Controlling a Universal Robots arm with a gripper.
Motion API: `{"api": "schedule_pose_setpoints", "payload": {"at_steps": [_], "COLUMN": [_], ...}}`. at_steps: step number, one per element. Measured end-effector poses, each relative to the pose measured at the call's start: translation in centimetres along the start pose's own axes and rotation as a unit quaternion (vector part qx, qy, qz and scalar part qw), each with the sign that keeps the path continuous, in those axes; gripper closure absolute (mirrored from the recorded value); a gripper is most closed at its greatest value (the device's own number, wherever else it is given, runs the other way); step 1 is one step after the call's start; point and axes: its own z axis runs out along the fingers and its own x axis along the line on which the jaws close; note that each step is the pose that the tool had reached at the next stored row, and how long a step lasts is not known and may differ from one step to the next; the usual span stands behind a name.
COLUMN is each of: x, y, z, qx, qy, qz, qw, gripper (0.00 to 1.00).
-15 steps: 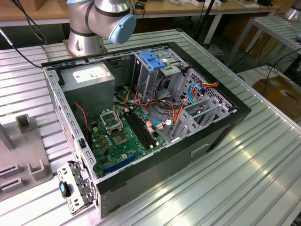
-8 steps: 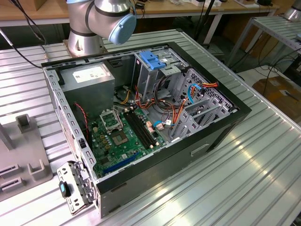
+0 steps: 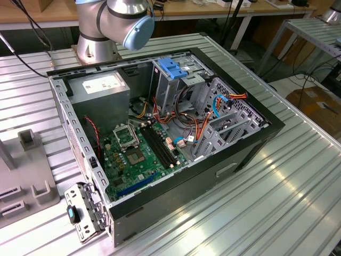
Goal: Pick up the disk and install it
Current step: 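Pick up the disk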
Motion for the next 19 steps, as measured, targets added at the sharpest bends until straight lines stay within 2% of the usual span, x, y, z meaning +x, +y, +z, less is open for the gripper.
{"api": "schedule_pose_setpoints", "payload": {"at_steps": [2,3,9,11,13,16,19], "x": [0.0,0.0,0.0,0.0,-0.02,-0.15,-0.31], "y": [0.0,0.0,0.0,0.0,0.0,-0.15,-0.57], "z": [0.02,0.02,0.02,0.04,0.07,0.09,0.09], "qx": [0.0001,0.0001,0.0001,0.0002,0.0006,0.0007,0.0006], "qy": [0.0009,0.001,0.0011,0.0017,0.0028,0.0029,0.0029], "qz": [-0.023,-0.026,-0.027,-0.045,-0.072,-0.072,-0.072], "qw": [0.99974,0.99965,0.99963,0.999,0.99743,0.99737,0.99737], "gripper": [0.89,0.89,0.89,0.89,0.89,0.89,0.89]}}
